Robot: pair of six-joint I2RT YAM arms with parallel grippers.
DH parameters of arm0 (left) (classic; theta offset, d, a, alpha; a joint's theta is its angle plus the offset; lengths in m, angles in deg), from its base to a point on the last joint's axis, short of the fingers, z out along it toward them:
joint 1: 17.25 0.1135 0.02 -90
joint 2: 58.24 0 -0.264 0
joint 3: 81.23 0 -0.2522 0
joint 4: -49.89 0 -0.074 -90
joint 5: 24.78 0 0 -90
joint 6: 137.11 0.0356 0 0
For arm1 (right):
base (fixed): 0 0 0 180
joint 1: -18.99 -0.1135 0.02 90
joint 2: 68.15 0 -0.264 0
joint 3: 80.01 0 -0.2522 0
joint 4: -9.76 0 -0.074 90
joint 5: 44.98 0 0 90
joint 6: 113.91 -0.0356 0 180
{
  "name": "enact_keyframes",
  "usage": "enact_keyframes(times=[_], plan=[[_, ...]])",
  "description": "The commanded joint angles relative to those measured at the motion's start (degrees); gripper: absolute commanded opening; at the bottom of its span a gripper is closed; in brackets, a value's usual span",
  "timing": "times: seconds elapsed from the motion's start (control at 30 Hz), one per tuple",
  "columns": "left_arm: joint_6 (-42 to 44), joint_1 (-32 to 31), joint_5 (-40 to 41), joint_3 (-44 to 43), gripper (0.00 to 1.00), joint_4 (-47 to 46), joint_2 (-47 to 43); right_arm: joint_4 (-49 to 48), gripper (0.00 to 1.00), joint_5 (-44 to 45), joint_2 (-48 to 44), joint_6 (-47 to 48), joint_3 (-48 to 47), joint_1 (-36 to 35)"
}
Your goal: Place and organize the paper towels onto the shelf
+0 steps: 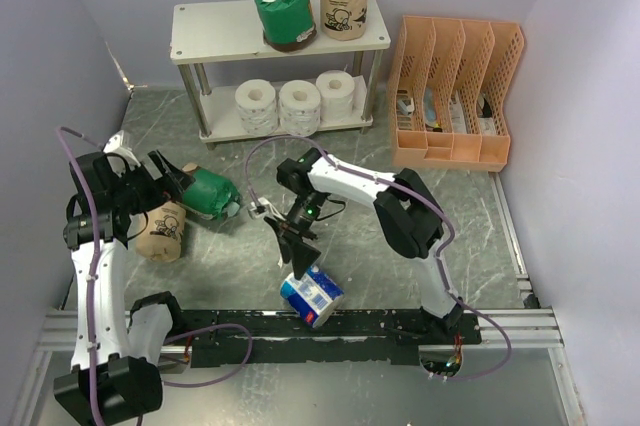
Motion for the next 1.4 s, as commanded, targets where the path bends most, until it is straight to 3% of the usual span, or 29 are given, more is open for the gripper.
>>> enact_keyframes(times=[0.0,0.1,0.33,0.43,0.53,0.63,0.97,1.13,1.37], plan=[[0.67,-2.55,-0.71,0.02,1.00,-1.17,-1.79,-2.25,0.94,1.83,-1.03,-3.13,1.21,-1.44],[0.67,-3.35,-0.59,0.08,0.99,-1.17,-2.22,-5.87,0.89,4.00,-1.87,-6.42,3.61,-1.77],[2.60,-4.08,-0.95,-0.05,0.99,-1.23,-2.81,-4.53,0.77,5.12,-1.96,-5.57,4.94,-1.76],[2.68,-4.13,-1.19,-0.14,1.00,-1.17,-1.96,-3.73,0.64,5.43,-1.43,-5.55,4.65,-1.74],[2.69,-4.14,-1.23,-0.22,0.99,-1.25,-1.53,-1.85,0.41,5.27,-0.41,-4.69,3.52,-1.74],[2.75,-4.08,-1.62,-0.27,1.00,-1.25,-1.51,-0.73,0.01,5.48,0.21,-4.74,2.04,-1.74],[2.69,-4.47,-1.83,-0.10,1.00,-1.25,-1.18,-4.22,0.00,10.46,-15.20,-9.65,-0.95,-1.70],[2.52,-4.53,-1.68,-0.14,1.00,-1.17,-1.09,-14.13,0.00,15.34,-22.06,-15.70,-1.63,-1.65],[2.25,-4.60,0.09,0.00,0.99,-1.08,-2.16,-34.16,0.00,31.13,-23.12,-22.38,-4.74,-1.87]])
